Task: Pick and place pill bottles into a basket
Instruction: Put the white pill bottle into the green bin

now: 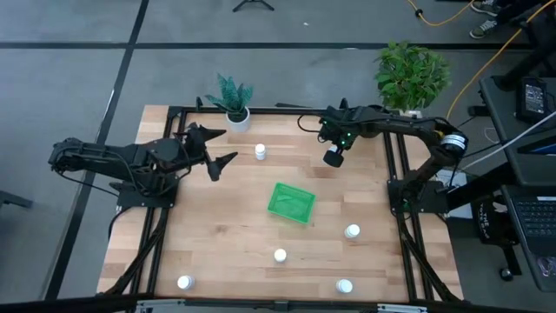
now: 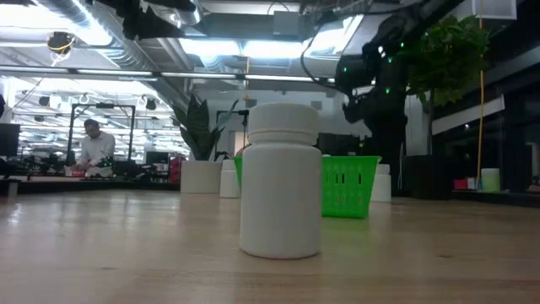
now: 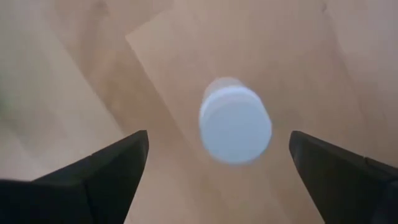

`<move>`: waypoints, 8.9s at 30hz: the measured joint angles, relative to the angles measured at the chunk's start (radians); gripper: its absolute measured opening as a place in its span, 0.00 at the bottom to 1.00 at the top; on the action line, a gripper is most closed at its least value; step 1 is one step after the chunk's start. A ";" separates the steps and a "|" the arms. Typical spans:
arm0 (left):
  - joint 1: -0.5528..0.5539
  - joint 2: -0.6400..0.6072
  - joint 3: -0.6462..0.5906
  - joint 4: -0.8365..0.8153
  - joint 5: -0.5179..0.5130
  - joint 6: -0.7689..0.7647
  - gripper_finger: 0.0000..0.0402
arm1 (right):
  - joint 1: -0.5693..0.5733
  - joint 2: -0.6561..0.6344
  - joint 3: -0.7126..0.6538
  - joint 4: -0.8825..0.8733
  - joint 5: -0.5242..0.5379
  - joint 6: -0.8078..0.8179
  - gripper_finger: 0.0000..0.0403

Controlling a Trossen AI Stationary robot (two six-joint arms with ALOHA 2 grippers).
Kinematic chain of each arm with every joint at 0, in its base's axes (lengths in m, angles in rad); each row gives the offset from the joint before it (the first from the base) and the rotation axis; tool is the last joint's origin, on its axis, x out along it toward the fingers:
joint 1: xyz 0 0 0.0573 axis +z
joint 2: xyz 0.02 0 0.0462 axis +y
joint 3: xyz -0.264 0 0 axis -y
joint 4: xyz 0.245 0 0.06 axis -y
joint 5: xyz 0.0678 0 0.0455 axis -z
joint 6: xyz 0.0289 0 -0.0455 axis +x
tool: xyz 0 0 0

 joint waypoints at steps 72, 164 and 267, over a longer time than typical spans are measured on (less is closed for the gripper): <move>-0.001 0.000 0.000 -0.033 0.137 0.118 1.00 | 0.675 0.261 0.473 -0.130 0.080 0.395 0.38; 0.069 0.052 0.009 -0.203 0.327 0.042 1.00 | 0.740 0.130 0.733 -0.481 0.682 0.552 0.60; 0.074 1.005 0.640 -0.484 0.609 0.300 0.41 | 0.649 -0.639 -0.112 0.607 0.615 0.192 0.60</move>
